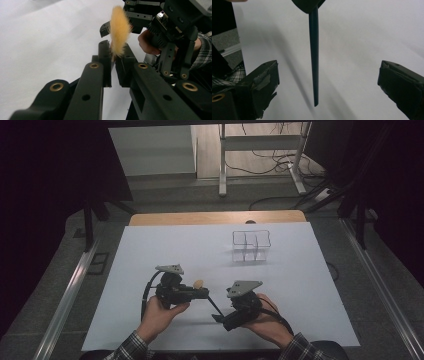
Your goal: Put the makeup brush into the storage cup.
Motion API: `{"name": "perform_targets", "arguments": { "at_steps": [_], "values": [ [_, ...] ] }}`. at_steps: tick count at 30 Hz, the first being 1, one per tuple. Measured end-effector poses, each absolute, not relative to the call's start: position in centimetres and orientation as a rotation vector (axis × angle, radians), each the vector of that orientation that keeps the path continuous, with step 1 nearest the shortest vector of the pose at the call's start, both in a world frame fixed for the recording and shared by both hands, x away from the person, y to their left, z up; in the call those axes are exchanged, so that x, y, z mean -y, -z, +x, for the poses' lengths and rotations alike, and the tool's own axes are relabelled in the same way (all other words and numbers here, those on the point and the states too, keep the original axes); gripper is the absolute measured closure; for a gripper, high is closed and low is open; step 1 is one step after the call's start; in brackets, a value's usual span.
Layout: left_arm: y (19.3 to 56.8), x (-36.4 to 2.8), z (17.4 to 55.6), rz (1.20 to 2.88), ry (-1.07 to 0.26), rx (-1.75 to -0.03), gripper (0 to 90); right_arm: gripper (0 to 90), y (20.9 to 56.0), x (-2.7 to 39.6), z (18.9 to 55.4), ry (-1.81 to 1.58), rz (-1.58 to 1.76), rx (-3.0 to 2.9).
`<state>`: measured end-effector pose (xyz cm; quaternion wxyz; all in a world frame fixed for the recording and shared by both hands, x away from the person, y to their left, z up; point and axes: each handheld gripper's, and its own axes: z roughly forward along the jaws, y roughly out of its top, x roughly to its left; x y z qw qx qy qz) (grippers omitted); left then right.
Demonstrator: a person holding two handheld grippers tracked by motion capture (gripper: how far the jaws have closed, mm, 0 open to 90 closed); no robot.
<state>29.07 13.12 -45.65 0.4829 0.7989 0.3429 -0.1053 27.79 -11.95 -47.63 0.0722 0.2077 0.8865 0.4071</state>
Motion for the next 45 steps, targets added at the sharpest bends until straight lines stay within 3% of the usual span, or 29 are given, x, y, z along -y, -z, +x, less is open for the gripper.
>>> {"name": "perform_targets", "arguments": {
  "at_steps": [8, 12, 25, 27, 32, 40, 45],
  "values": [
    [45.6, -12.5, 28.9, 1.960, 0.245, -0.819, 83.8, 2.4, 47.7, 11.3, 27.5, -1.230, 0.655, -2.674],
    [45.6, -12.1, 28.8, 1.966, 0.250, -0.812, 83.7, 8.7, 47.4, 11.2, 27.5, -1.251, 0.680, -2.667],
    [45.7, -11.4, 28.6, 1.978, 0.257, -0.799, 83.7, 66.7, 46.7, 11.3, 27.6, -1.281, 0.689, -2.684],
    [45.8, -11.3, 28.6, 1.978, 0.257, -0.800, 83.7, 79.6, 46.6, 11.4, 27.5, -1.290, 0.677, -2.682],
    [45.7, -11.2, 28.7, 1.978, 0.252, -0.777, 82.3, 84.1, 46.2, 11.4, 27.2, -1.269, 0.620, -2.665],
    [45.4, -11.1, 28.3, 2.032, 0.086, -0.779, 44.6, 84.0, 46.2, 11.8, 27.5, -1.261, 0.632, -2.677],
    [45.4, -11.3, 28.1, 2.069, -0.006, -0.790, 26.8, 84.0, 46.0, 12.1, 27.6, -1.272, 0.653, -2.669]
  ]
}}
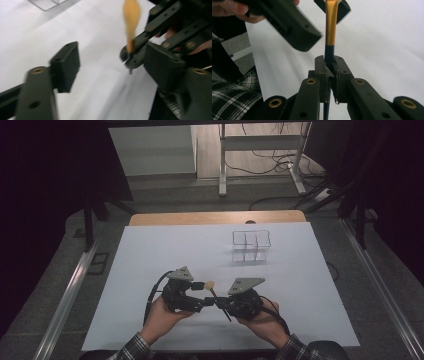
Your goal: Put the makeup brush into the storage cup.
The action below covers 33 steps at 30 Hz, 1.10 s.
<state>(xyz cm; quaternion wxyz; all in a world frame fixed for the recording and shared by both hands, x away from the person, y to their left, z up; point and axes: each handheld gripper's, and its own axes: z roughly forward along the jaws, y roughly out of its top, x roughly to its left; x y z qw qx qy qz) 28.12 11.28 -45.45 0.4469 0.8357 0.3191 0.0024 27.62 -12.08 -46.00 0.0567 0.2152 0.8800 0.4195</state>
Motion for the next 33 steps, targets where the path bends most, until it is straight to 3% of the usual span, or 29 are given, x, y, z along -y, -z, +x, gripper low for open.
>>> {"name": "perform_targets", "arguments": {
  "at_steps": [7, 14, 33],
  "values": [
    [45.7, -11.7, 28.0, 2.104, -0.085, -0.805, 13.6, 84.0, 45.8, 12.6, 27.9, -1.278, 0.667, -2.667],
    [45.9, -12.2, 27.7, 2.137, -0.141, -0.820, 6.2, 84.0, 45.9, 12.8, 28.2, -1.263, 0.660, -2.682],
    [47.0, -15.3, 27.0, 2.140, -0.247, -0.886, 1.5, 83.9, 45.6, 14.1, 28.9, -1.266, 0.672, -2.667]
  ]
}}
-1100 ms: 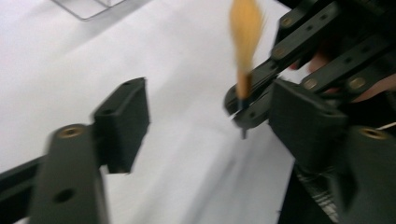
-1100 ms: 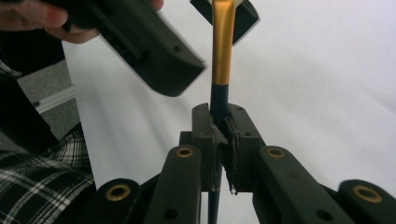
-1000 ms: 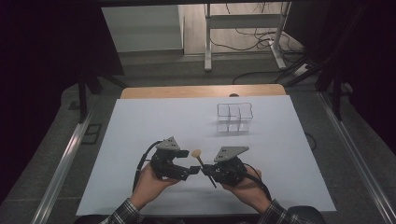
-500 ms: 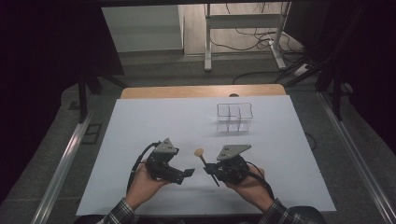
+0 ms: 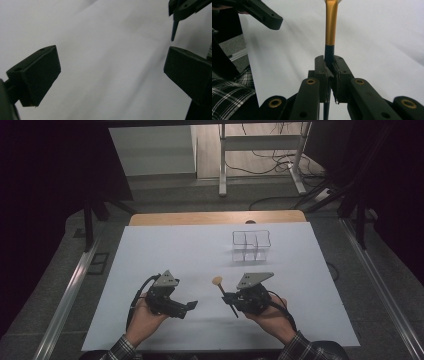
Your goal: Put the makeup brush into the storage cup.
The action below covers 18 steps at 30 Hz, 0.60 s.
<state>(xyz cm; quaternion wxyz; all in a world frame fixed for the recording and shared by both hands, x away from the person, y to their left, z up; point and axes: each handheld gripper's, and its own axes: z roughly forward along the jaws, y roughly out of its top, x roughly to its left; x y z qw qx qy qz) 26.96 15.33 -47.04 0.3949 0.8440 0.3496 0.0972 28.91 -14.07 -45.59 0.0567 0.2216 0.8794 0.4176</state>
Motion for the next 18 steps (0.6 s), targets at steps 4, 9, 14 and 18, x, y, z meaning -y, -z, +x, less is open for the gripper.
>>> {"name": "perform_targets", "arguments": {
  "at_steps": [4, 9, 14, 18],
  "values": [
    [47.1, -15.9, 26.7, 2.147, -0.277, -0.891, 1.2, 83.9, 45.5, 14.5, 29.2, -1.272, 0.690, -2.660],
    [47.1, -16.8, 26.5, 2.134, -0.290, -0.908, 1.1, 83.9, 45.4, 15.0, 29.4, -1.290, 0.712, -2.645],
    [47.3, -17.7, 26.2, 2.124, -0.306, -0.931, 0.9, 83.8, 45.4, 15.4, 29.7, -1.294, 0.739, -2.635],
    [47.5, -18.5, 25.8, 2.125, -0.328, -0.950, 1.0, 83.8, 45.4, 15.6, 29.8, -1.299, 0.750, -2.628]
  ]
}}
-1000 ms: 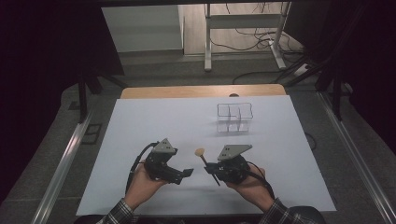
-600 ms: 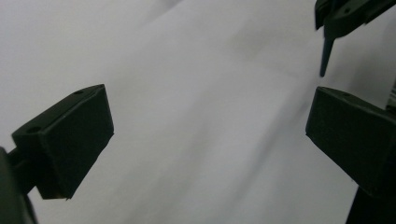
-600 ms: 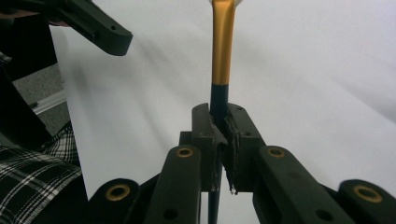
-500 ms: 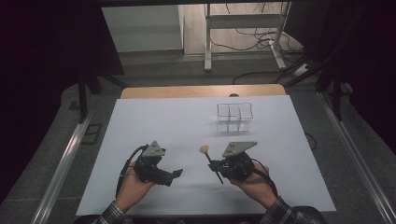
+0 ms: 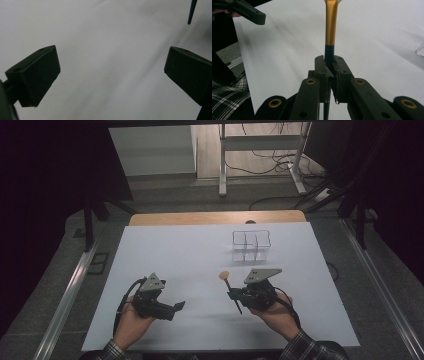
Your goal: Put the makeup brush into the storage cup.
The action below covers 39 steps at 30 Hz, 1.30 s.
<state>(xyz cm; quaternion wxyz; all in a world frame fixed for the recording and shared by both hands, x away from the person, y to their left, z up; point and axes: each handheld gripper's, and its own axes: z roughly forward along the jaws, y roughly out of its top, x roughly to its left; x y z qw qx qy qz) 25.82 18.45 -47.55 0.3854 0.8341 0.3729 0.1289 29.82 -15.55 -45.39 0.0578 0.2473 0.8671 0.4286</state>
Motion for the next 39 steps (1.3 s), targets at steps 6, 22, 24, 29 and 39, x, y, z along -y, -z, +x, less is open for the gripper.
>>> {"name": "perform_targets", "arguments": {
  "at_steps": [6, 22, 24, 29, 39],
  "values": [
    [47.7, -19.4, 25.5, 2.103, -0.312, -0.980, 0.9, 83.7, 45.3, 15.8, 29.9, -1.298, 0.744, -2.617],
    [48.1, -21.5, 24.7, 2.117, -0.356, -1.027, 1.1, 83.7, 44.5, 16.2, 30.2, -1.320, 0.769, -2.556],
    [48.1, -21.7, 24.6, 2.110, -0.352, -1.035, 1.1, 83.7, 44.4, 16.3, 30.3, -1.323, 0.777, -2.549],
    [48.2, -22.3, 24.3, 2.073, -0.337, -1.049, 1.1, 83.7, 44.1, 16.5, 30.6, -1.324, 0.780, -2.530],
    [48.6, -23.3, 23.5, 2.083, -0.368, -1.082, 1.2, 83.7, 43.9, 17.0, 31.4, -1.317, 0.804, -2.507]
  ]
}}
